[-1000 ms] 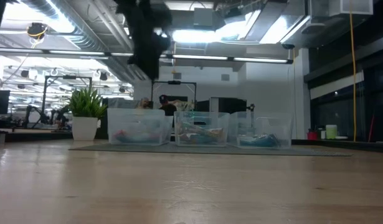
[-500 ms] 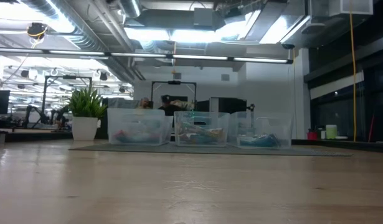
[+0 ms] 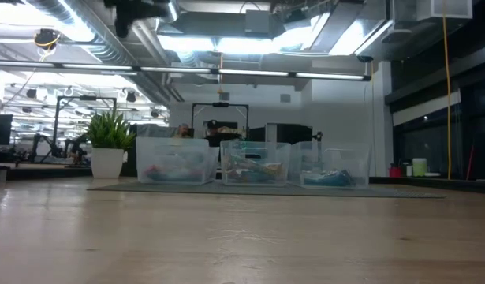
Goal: Pick and place Granola Bars by type
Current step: Return to Home Position
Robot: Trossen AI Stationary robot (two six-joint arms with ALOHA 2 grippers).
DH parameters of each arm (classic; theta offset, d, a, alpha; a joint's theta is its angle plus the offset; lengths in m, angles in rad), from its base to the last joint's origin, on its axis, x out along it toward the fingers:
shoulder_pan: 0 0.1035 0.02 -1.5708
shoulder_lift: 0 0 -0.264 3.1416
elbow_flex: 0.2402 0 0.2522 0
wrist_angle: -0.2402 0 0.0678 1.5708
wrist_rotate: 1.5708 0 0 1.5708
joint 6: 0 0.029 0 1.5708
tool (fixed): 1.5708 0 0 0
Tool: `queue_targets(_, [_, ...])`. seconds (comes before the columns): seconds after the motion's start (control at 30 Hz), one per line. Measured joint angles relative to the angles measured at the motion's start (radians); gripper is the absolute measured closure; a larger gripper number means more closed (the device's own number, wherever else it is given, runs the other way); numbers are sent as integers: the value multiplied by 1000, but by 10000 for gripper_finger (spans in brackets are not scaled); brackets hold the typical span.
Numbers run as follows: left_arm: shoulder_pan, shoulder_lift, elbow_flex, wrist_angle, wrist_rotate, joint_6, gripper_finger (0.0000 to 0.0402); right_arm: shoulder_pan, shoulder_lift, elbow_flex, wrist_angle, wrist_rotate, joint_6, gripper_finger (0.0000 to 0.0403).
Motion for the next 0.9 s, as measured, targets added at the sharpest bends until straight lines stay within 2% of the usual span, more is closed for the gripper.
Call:
queue_targets(0.1, [-20,-63,-244,276,21,-11,281,0,0,0,-1,0,3,228])
queue_targets(0.23, [-32,-142,-463,383,38,-127,281,0,0,0,-4,0,2,228])
queue_targets(0.37, [-65,-247,-589,492,43,-165,281,0,0,0,-12,-1,-1,228])
queue_targets(0.5, [-110,-326,-650,528,-57,-140,281,0,0,0,-13,0,2,228])
queue_targets(0.6, [-126,-345,-664,480,-108,-145,281,0,0,0,-13,-1,4,228])
queue_targets(0.9, [-126,-341,-664,439,-107,-147,281,0,0,0,-12,18,0,228])
